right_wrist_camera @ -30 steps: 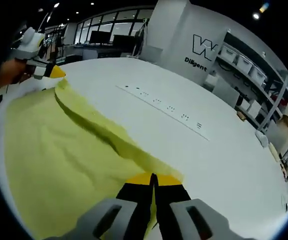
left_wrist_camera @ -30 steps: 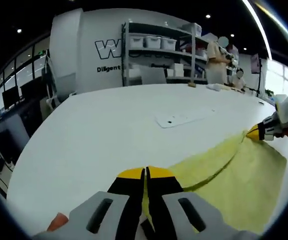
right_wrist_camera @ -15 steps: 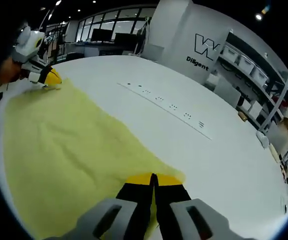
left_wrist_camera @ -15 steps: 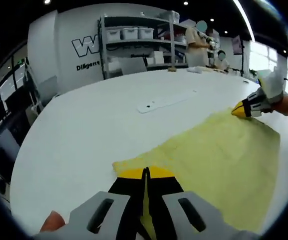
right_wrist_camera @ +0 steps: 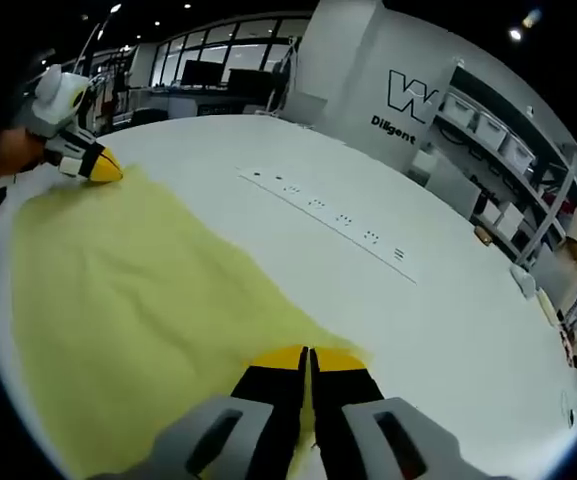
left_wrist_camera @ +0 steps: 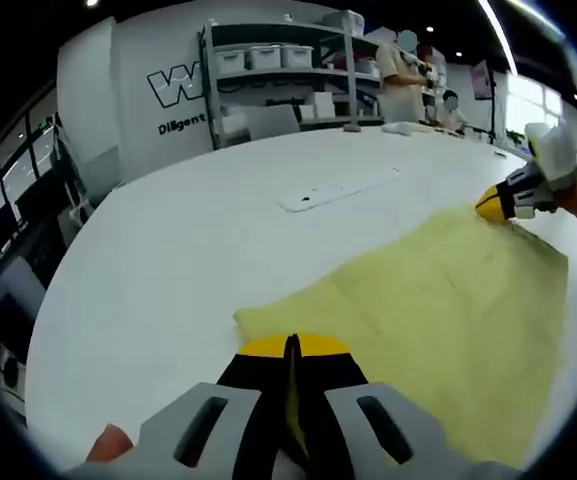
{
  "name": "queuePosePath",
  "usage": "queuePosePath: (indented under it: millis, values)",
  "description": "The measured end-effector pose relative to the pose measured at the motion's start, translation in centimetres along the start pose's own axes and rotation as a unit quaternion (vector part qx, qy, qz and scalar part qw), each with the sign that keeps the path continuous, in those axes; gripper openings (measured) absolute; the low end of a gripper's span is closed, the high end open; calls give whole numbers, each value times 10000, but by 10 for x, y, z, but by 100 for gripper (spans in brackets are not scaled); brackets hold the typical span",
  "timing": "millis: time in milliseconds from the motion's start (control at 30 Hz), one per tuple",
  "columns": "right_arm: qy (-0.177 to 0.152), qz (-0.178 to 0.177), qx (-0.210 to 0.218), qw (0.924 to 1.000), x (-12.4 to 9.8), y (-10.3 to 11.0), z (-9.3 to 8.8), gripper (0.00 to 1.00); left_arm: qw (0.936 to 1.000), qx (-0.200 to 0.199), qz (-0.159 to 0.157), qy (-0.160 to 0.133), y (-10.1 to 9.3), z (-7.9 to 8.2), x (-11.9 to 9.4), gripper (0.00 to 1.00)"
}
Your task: Fold the garment on the visible template until the final outline fits inside the template.
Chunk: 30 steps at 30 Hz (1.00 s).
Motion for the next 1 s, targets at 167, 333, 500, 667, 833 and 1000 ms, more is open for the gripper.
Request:
queuePosePath:
  millis: [167,333,500,667,833,1000]
  values:
    - [-155,0,79,9998,-24,-1,9,2,9999,-9,-110,22,-15,-2,-22,0]
    - [-377,-4,61,9993,-56,4,15,4,9998,10,-193,67,-30,-12,-46,2]
    - [-407,37,5,9992,-84,16,10,4,9997,-60,-242,-5,-44,-20,-66,3]
    - [-388,58,19,9992,-107,27,2,4,9995,-176,-245,-39,-58,-28,-83,3]
    - [-376,42,101,9992,-127,34,-4,5,9996,-177,-225,-69,-71,-31,-95,4]
    - [-369,3,193,9991,-150,39,-15,6,9995,-264,-156,-75,-83,-42,-112,4]
Point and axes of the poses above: the point that each gripper's makers call its tool centre point, and the gripper's own axes: x roughly forward along the fingers, y roughly to its left, z roughly out of its top, the point moved 5 cm from there along -x, roughly backward along the fingers, and after that the axes turned 12 degrees about -z, right-handed, at the moved point
